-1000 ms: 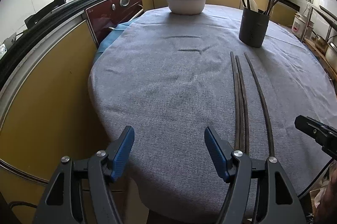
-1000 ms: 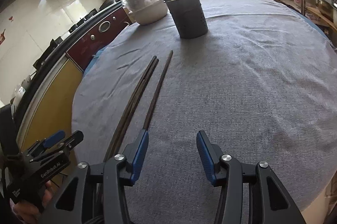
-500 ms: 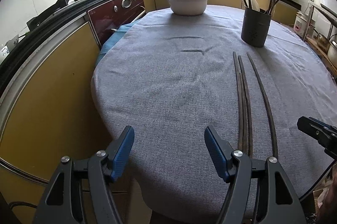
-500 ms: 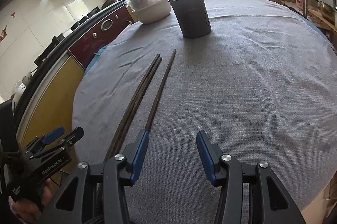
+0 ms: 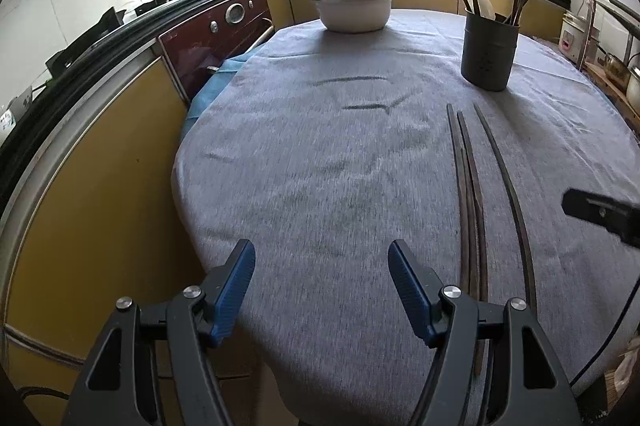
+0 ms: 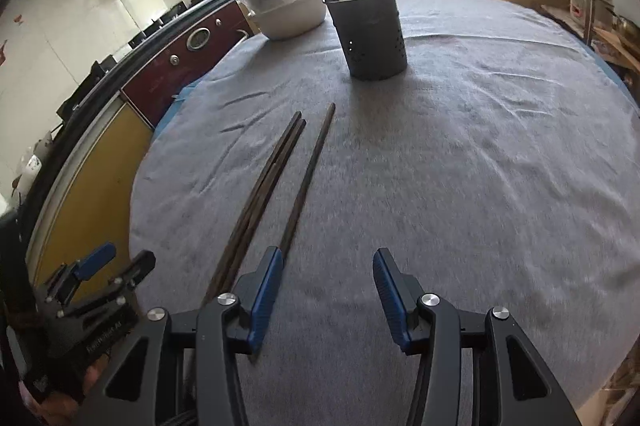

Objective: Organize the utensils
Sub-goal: 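Withdraw both open tools back over the remaining dark chopsticks on the cloth, then close the left tool on a dark chopstick while the right tool grasps one too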

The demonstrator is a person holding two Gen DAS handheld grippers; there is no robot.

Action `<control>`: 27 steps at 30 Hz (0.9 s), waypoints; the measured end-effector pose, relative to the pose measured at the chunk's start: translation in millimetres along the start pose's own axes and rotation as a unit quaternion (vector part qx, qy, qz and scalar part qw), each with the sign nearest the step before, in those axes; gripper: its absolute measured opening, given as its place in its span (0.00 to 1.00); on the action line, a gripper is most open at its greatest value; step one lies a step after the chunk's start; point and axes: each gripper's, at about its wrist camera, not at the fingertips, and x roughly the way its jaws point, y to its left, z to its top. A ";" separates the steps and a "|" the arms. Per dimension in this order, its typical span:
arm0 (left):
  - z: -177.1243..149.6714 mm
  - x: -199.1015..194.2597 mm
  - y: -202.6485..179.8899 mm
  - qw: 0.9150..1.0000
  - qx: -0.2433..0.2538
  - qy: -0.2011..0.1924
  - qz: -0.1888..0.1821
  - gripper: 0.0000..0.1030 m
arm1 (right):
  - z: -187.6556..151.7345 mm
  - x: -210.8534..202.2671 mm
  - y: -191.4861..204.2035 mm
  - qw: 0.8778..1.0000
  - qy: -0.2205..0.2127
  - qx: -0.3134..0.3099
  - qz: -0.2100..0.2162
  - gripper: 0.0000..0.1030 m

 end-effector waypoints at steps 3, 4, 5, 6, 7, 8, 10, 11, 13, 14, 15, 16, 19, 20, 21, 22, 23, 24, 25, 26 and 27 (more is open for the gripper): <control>11.7 6.6 -2.0 1.000 0.007 0.002 -0.009 0.68 | 20.3 11.6 5.3 1.000 0.015 0.000 -0.004 0.49; 16.6 9.7 -2.3 1.000 0.007 0.006 -0.013 0.68 | 25.7 15.0 7.2 1.000 0.018 -0.002 -0.007 0.49; 20.6 12.2 -2.2 1.000 0.006 0.008 -0.019 0.68 | 31.2 18.4 8.5 1.000 0.021 -0.004 -0.011 0.48; 27.4 16.5 -2.1 0.999 0.004 0.014 -0.031 0.68 | 40.2 23.9 10.6 1.000 0.023 -0.007 -0.016 0.47; 31.8 19.6 -2.4 0.999 0.004 0.018 -0.040 0.68 | 46.0 28.1 11.7 0.999 0.026 -0.008 -0.018 0.46; 36.7 23.3 -2.9 0.998 0.004 0.024 -0.049 0.68 | 51.2 31.6 12.4 0.999 0.028 -0.008 -0.020 0.45; 48.5 33.2 -4.0 0.997 0.001 0.039 -0.068 0.68 | 64.9 42.5 13.6 0.999 0.037 -0.004 -0.024 0.40; 55.3 38.2 -4.5 0.996 -0.001 0.046 -0.081 0.68 | 71.6 48.9 13.7 0.999 0.044 0.000 -0.029 0.39; 64.9 44.9 -6.3 0.994 0.000 0.053 -0.091 0.68 | 81.8 60.1 14.0 0.998 0.057 0.008 -0.034 0.36; 69.3 48.2 -7.5 0.994 0.001 0.057 -0.095 0.68 | 85.6 65.5 14.2 0.997 0.064 0.009 -0.038 0.35; 73.4 51.6 -8.9 0.993 0.002 0.061 -0.101 0.68 | 89.0 71.3 14.6 0.996 0.071 0.008 -0.044 0.32; 77.8 55.3 -10.5 0.992 0.002 0.067 -0.106 0.68 | 92.0 77.6 15.5 0.996 0.078 0.007 -0.049 0.31; 85.5 62.2 -17.2 0.989 0.008 0.077 -0.125 0.68 | 96.4 92.3 17.1 0.993 0.095 0.006 -0.066 0.26; 86.9 63.9 -18.7 0.988 0.009 0.080 -0.129 0.68 | 96.0 96.1 16.6 0.993 0.100 0.007 -0.070 0.24; 88.9 66.1 -21.5 0.987 0.011 0.082 -0.136 0.68 | 95.5 96.9 16.7 0.993 0.097 0.005 -0.073 0.23; 90.4 68.2 -23.6 0.987 0.012 0.084 -0.139 0.68 | 95.5 97.6 18.4 0.993 0.094 -0.002 -0.077 0.21; 91.6 70.4 -25.7 0.986 0.014 0.085 -0.141 0.68 | 95.6 98.0 19.2 0.993 0.094 -0.007 -0.077 0.20; 93.8 73.7 -28.8 0.986 0.016 0.087 -0.143 0.68 | 95.4 97.4 19.0 0.993 0.093 -0.010 -0.077 0.20; 96.2 77.7 -32.5 0.985 0.020 0.089 -0.147 0.68 | 95.1 95.7 17.8 0.993 0.092 -0.010 -0.078 0.20; 98.0 81.3 -35.7 0.984 0.024 0.092 -0.150 0.68 | 95.1 94.0 16.7 0.992 0.090 -0.012 -0.083 0.19; 99.9 85.1 -39.3 0.983 0.027 0.096 -0.152 0.68 | 95.5 91.6 13.7 0.992 0.085 -0.015 -0.096 0.17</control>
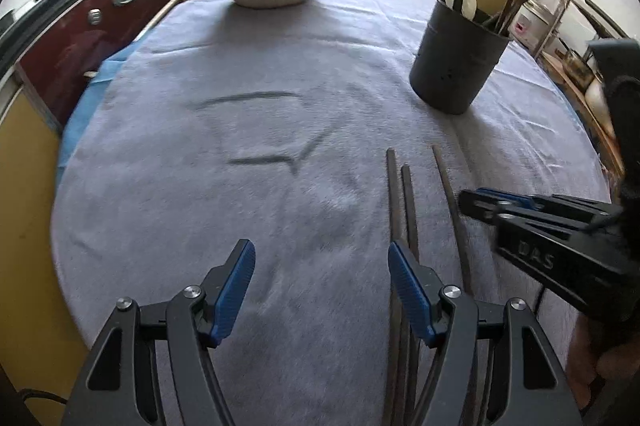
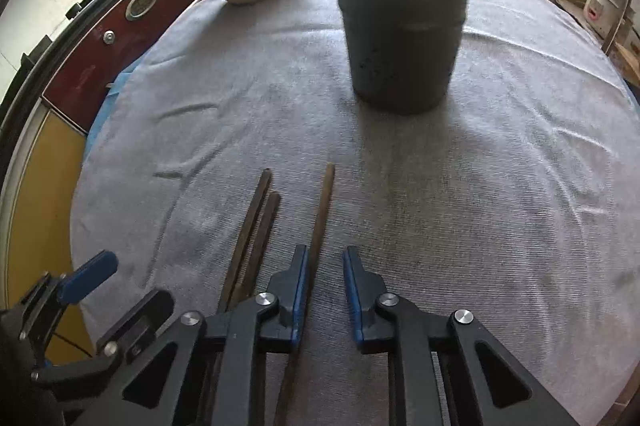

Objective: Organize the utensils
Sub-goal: 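Close the left tool on a dark chopstick while the right tool grasps one too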

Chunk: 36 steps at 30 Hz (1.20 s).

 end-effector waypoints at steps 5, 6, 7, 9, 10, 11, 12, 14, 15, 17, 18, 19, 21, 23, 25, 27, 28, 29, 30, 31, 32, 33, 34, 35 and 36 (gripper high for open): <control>13.2 20.1 -9.2 1.000 0.011 0.019 -0.016 0.68 | -0.5 -1.9 -29.3 1.000 0.002 0.028 -0.002 0.12; 15.4 24.0 -10.6 0.999 0.014 0.023 -0.021 0.68 | -0.1 -2.7 -32.8 0.999 0.003 0.032 0.000 0.12; 17.9 28.1 -10.9 0.999 0.015 0.028 -0.024 0.68 | 0.2 -3.8 -36.5 0.999 0.005 0.037 0.009 0.12; 23.2 32.2 -13.0 0.999 0.019 0.026 -0.026 0.68 | 1.4 -6.2 -41.1 0.998 0.002 0.047 0.032 0.12; 25.2 33.2 -13.4 0.999 0.022 0.027 -0.030 0.68 | 2.0 -8.2 -43.5 0.998 -0.002 0.050 0.041 0.12; 27.4 34.5 -14.7 0.999 0.025 0.028 -0.032 0.68 | 2.5 -9.3 -44.9 0.998 -0.005 0.051 0.040 0.12; 29.5 35.9 -15.4 0.999 0.027 0.028 -0.031 0.68 | 3.0 -8.9 -46.4 0.998 -0.005 0.050 0.036 0.14; 33.2 39.1 -16.7 0.999 0.035 0.026 -0.025 0.68 | 1.6 -7.3 -52.5 0.998 0.003 0.054 0.037 0.16; 34.2 39.9 -16.4 0.999 0.040 0.024 -0.022 0.68 | 1.7 -8.3 -53.7 0.998 -0.003 0.056 0.041 0.15; 36.5 41.5 -16.1 0.999 0.044 0.024 -0.021 0.68 | 0.6 -8.5 -58.1 0.997 -0.001 0.057 0.044 0.15; 36.9 41.8 -16.0 0.998 0.055 0.024 -0.019 0.68 | 0.6 -8.7 -58.9 0.997 -0.001 0.056 0.045 0.15; 37.3 42.2 -16.5 0.998 0.062 0.024 -0.019 0.68 | 0.2 -8.9 -59.0 0.998 -0.001 0.055 0.044 0.15; 40.0 43.5 -15.5 0.997 0.069 0.032 -0.019 0.68 | 1.2 -9.0 -60.9 0.998 0.000 0.053 0.042 0.15; 42.7 43.7 -12.0 0.997 0.068 0.041 -0.011 0.66 | 2.7 -7.3 -57.1 0.997 0.002 0.054 0.046 0.16; 44.9 45.0 -6.3 0.997 0.068 0.046 -0.009 0.65 | 6.2 -6.7 -51.0 0.997 0.003 0.052 0.057 0.16; 43.8 43.6 4.3 0.997 0.062 0.051 -0.006 0.65 | 8.7 -11.7 -44.3 0.998 -0.002 0.041 0.056 0.16; 43.3 42.7 9.0 0.997 0.059 0.053 -0.005 0.65 | 9.9 -13.2 -41.4 0.998 -0.004 0.036 0.056 0.16; 43.0 42.2 13.5 0.997 0.055 0.056 -0.004 0.65 | 11.8 -14.1 -38.7 0.998 -0.004 0.033 0.057 0.16; 42.7 40.8 19.2 0.997 0.048 0.061 0.000 0.64 | 13.3 -12.4 -35.8 0.998 -0.002 0.031 0.057 0.16; 42.8 40.6 21.3 0.997 0.044 0.063 0.002 0.64 | 15.4 -9.8 -32.9 0.998 0.005 0.029 0.058 0.16; 42.8 39.9 23.3 0.997 0.040 0.065 0.000 0.63 | 16.8 -7.5 -31.1 0.998 0.012 0.029 0.060 0.16; 42.8 38.3 22.1 0.997 0.040 0.064 -0.003 0.61 | 18.5 -4.7 -28.8 0.998 0.019 0.029 0.060 0.16; 43.0 37.8 21.4 0.997 0.039 0.063 -0.007 0.56 | 20.3 -1.7 -26.1 0.998 0.026 0.029 0.059 0.16; 43.7 37.5 20.1 0.997 0.038 0.064 -0.014 0.52 | 22.0 0.9 -22.6 0.997 0.031 0.027 0.058 0.16; 42.0 35.8 18.5 0.997 0.038 0.066 -0.018 0.44 | 23.3 3.1 -19.7 0.998 0.034 0.025 0.056 0.16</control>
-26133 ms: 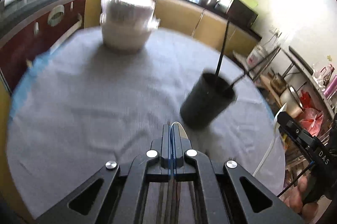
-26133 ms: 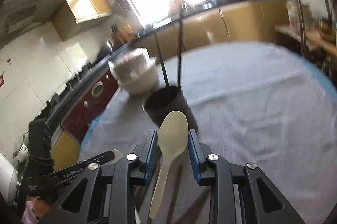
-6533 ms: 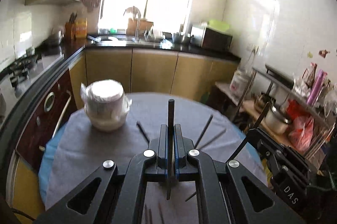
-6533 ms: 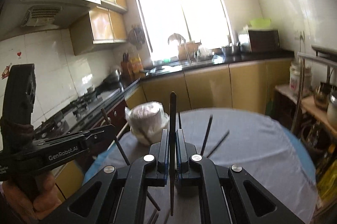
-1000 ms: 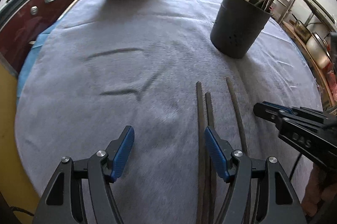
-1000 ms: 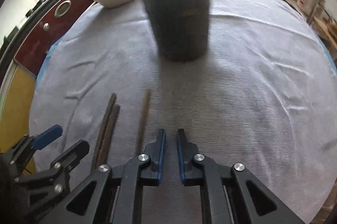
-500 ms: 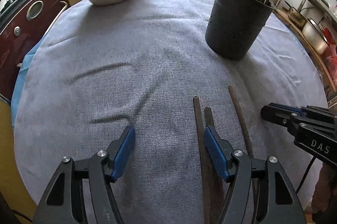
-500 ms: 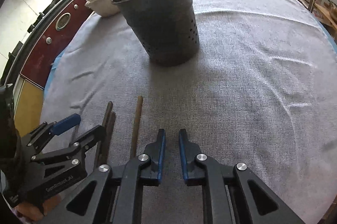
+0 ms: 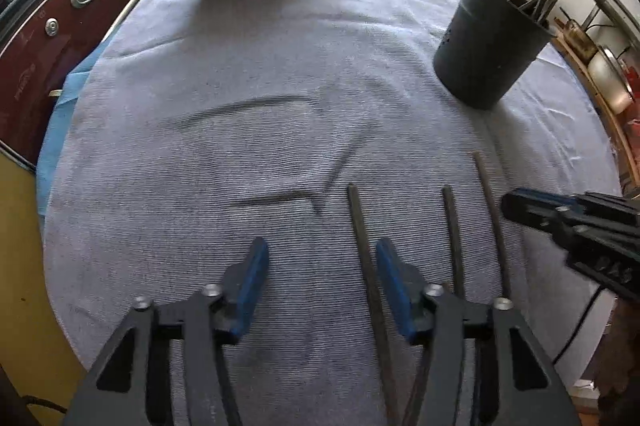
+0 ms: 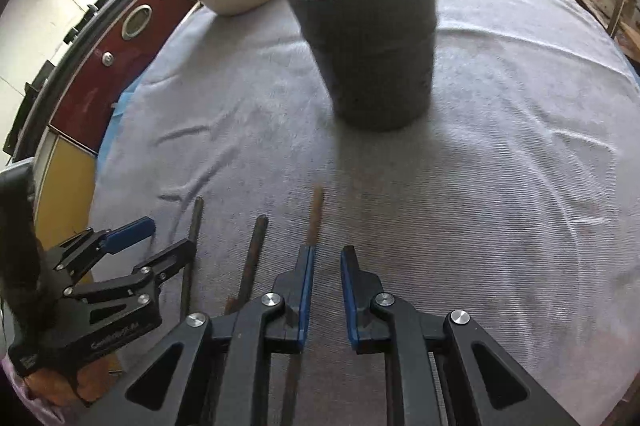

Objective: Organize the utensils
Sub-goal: 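Close the left tool on a dark chopstick while the right tool grasps one too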

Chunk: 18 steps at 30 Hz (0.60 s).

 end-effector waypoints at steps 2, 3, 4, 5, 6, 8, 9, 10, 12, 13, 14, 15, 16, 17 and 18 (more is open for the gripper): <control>3.3 3.4 -3.8 1.000 0.000 0.005 -0.005 0.38 | 1.8 6.2 7.3 1.000 0.008 -0.009 -0.010 0.16; 3.5 4.1 -5.7 1.000 0.002 0.003 -0.003 0.38 | 3.1 10.0 11.0 1.000 0.014 -0.013 -0.023 0.17; 3.4 4.2 -6.7 1.000 0.003 0.003 -0.002 0.37 | 3.3 13.1 12.2 0.999 0.019 -0.013 -0.032 0.17; 3.9 4.4 -8.9 1.000 0.005 0.002 -0.002 0.35 | 3.8 15.7 15.4 0.999 0.021 -0.013 -0.038 0.17; 4.6 5.2 -12.0 1.000 0.006 0.001 -0.006 0.29 | 5.1 15.9 18.2 0.999 0.016 -0.015 -0.045 0.17; 10.1 8.1 -13.6 1.000 0.003 0.000 -0.008 0.23 | 6.5 18.7 22.1 0.998 0.016 -0.016 -0.052 0.17; 13.1 9.5 -13.0 1.000 -0.002 -0.001 -0.011 0.18 | 7.6 20.8 25.8 0.998 0.014 -0.017 -0.057 0.17; 15.0 10.3 -12.3 1.000 -0.007 -0.002 -0.013 0.13 | 8.3 22.5 29.9 0.998 0.012 -0.022 -0.063 0.18; 16.4 12.5 -8.2 1.000 -0.019 -0.002 -0.023 0.09 | 10.4 26.5 40.0 0.996 0.009 -0.040 -0.079 0.17; 22.2 18.5 -10.1 0.999 -0.027 -0.003 -0.027 0.08 | 10.2 27.8 43.2 0.995 0.005 -0.048 -0.085 0.13; 22.2 18.5 -8.8 0.999 -0.033 -0.004 -0.031 0.07 | 9.8 28.2 44.5 0.994 0.000 -0.053 -0.091 0.10; 20.3 16.9 -6.0 0.999 -0.041 -0.007 -0.034 0.06 | 9.3 28.2 44.1 0.995 -0.004 -0.051 -0.088 0.09; 18.5 16.4 -4.2 0.998 -0.051 -0.010 -0.040 0.06 | 8.3 28.0 43.5 0.996 -0.008 -0.045 -0.079 0.08; 16.5 15.7 -3.6 0.997 -0.057 -0.011 -0.044 0.05 | 7.1 27.0 40.7 0.997 -0.011 -0.039 -0.070 0.08; 12.4 13.0 -4.5 0.997 -0.060 -0.017 -0.045 0.05 | 5.1 25.3 36.5 0.998 -0.013 -0.034 -0.059 0.08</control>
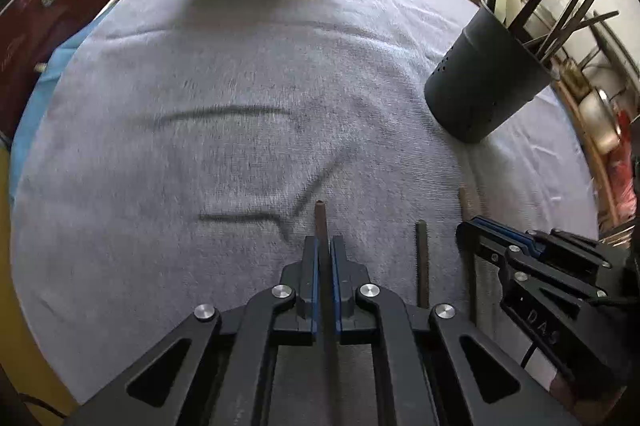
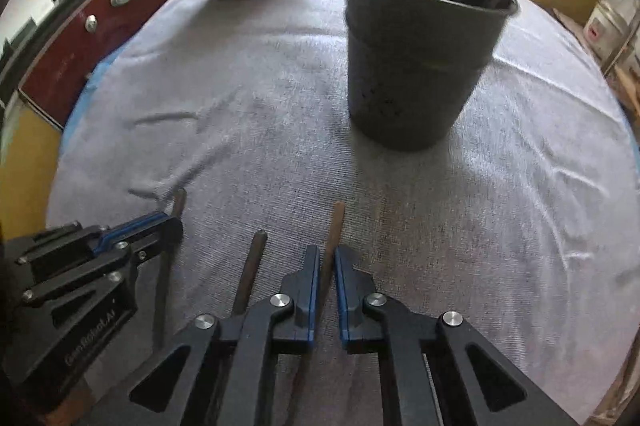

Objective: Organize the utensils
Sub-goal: 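Lift the held chopsticks with both tools and lower them into the black cup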

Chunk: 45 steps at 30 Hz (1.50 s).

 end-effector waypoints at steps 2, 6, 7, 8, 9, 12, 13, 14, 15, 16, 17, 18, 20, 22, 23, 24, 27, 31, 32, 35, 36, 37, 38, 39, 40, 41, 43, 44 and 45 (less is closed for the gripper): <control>-7.0 -8.7 -3.8 1.000 0.003 -0.016 0.010 0.05 | -5.3 -4.4 -7.6 1.000 -0.008 0.012 0.017 0.08; -17.7 -43.7 -17.0 0.997 0.011 -0.069 0.029 0.05 | -15.8 -28.3 -18.7 0.998 -0.056 0.018 0.034 0.08; -19.8 -51.6 -20.5 0.996 0.016 -0.079 0.034 0.05 | -19.1 -37.6 -20.7 0.996 -0.071 0.020 0.040 0.08; -21.8 -59.1 -24.5 0.995 0.020 -0.090 0.040 0.05 | -20.3 -45.1 -21.8 0.995 -0.082 0.023 0.047 0.08; -25.3 -70.7 -29.3 0.993 0.026 -0.104 0.046 0.05 | -23.1 -54.6 -23.1 0.994 -0.097 0.025 0.054 0.08; -29.2 -93.7 -39.0 0.989 0.036 -0.135 0.056 0.05 | -28.6 -81.8 -31.2 0.989 -0.133 0.025 0.063 0.07; -29.1 -100.1 -42.2 0.987 0.038 -0.143 0.058 0.05 | -30.2 -93.0 -34.5 0.986 -0.149 0.027 0.067 0.07; -31.3 -106.3 -44.2 0.986 0.039 -0.151 0.061 0.05 | -33.4 -102.0 -35.7 0.984 -0.160 0.028 0.071 0.07; -33.8 -113.0 -48.8 0.984 0.041 -0.163 0.063 0.05 | -33.1 -109.7 -36.2 0.982 -0.171 0.031 0.077 0.07; -36.4 -120.0 -52.9 0.982 0.044 -0.172 0.067 0.05 | -35.3 -118.0 -37.6 0.979 -0.182 0.032 0.083 0.07; -38.7 -126.2 -54.4 0.980 0.046 -0.178 0.070 0.05 | -38.7 -126.0 -38.0 0.977 -0.191 0.033 0.086 0.07; -42.5 -135.9 -59.1 0.978 0.051 -0.189 0.076 0.05 | -44.5 -137.6 -39.4 0.975 -0.202 0.033 0.087 0.07; -45.3 -145.0 -67.4 0.974 0.059 -0.204 0.084 0.05 | -52.5 -152.0 -39.0 0.971 -0.219 0.032 0.090 0.06; -48.7 -152.7 -73.9 0.970 0.066 -0.216 0.089 0.05 | -59.6 -168.7 -37.9 0.967 -0.236 0.032 0.092 0.06; -51.1 -157.8 -76.7 0.969 0.068 -0.221 0.092 0.05 | -62.6 -174.0 -37.8 0.965 -0.242 0.032 0.093 0.06; -54.9 -165.8 -79.1 0.967 0.071 -0.227 0.093 0.05 | -63.8 -178.7 -36.3 0.963 -0.250 0.032 0.094 0.06; -60.3 -180.3 -84.9 0.963 0.074 -0.240 0.096 0.05 | -71.1 -199.2 -37.8 0.956 -0.274 0.033 0.098 0.06; -63.8 -193.2 -89.7 0.960 0.074 -0.253 0.095 0.05 | -76.8 -220.6 -39.3 0.948 -0.300 0.036 0.106 0.06; -64.2 -197.1 -91.0 0.959 0.074 -0.258 0.094 0.05 | -78.0 -225.3 -39.6 0.945 -0.306 0.035 0.107 0.06; -64.0 -202.9 -93.6 0.958 0.075 -0.265 0.086 0.05 | -81.5 -238.1 -40.5 0.939 -0.324 0.034 0.111 0.06; -63.6 -205.4 -94.5 0.957 0.075 -0.268 0.081 0.05 | -81.9 -240.9 -41.2 0.937 -0.328 0.034 0.111 0.06; -62.9 -207.3 -95.3 0.957 0.076 -0.271 0.076 0.05 | -82.0 -244.6 -42.1 0.936 -0.333 0.034 0.111 0.06; -62.6 -208.0 -96.5 0.956 0.076 -0.273 0.074 0.05 | -81.7 -247.6 -43.6 0.934 -0.338 0.034 0.110 0.06; -61.3 -209.9 -97.8 0.955 0.076 -0.276 0.072 0.05 | -80.9 -251.4 -45.0 0.933 -0.342 0.033 0.110 0.06; -60.4 -210.9 -98.8 0.955 0.077 -0.278 0.071 0.05 | -79.9 -252.7 -46.4 0.932 -0.343 0.032 0.110 0.06; -59.2 -211.9 -99.7 0.954 0.078 -0.280 0.070 0.05 | -79.2 -254.5 -47.6 0.932 -0.345 0.032 0.109 0.06; -55.5 -213.8 -100.8 0.954 0.076 -0.283 0.063 0.05 | -77.6 -258.5 -51.0 0.930 -0.349 0.033 0.107 0.06; -53.7 -214.5 -101.3 0.954 0.075 -0.284 0.061 0.05 | -76.9 -260.3 -52.3 0.930 -0.350 0.032 0.105 0.06; -52.1 -215.1 -101.8 0.954 0.075 -0.285 0.060 0.05 | -76.0 -262.3 -54.1 0.930 -0.351 0.031 0.103 0.06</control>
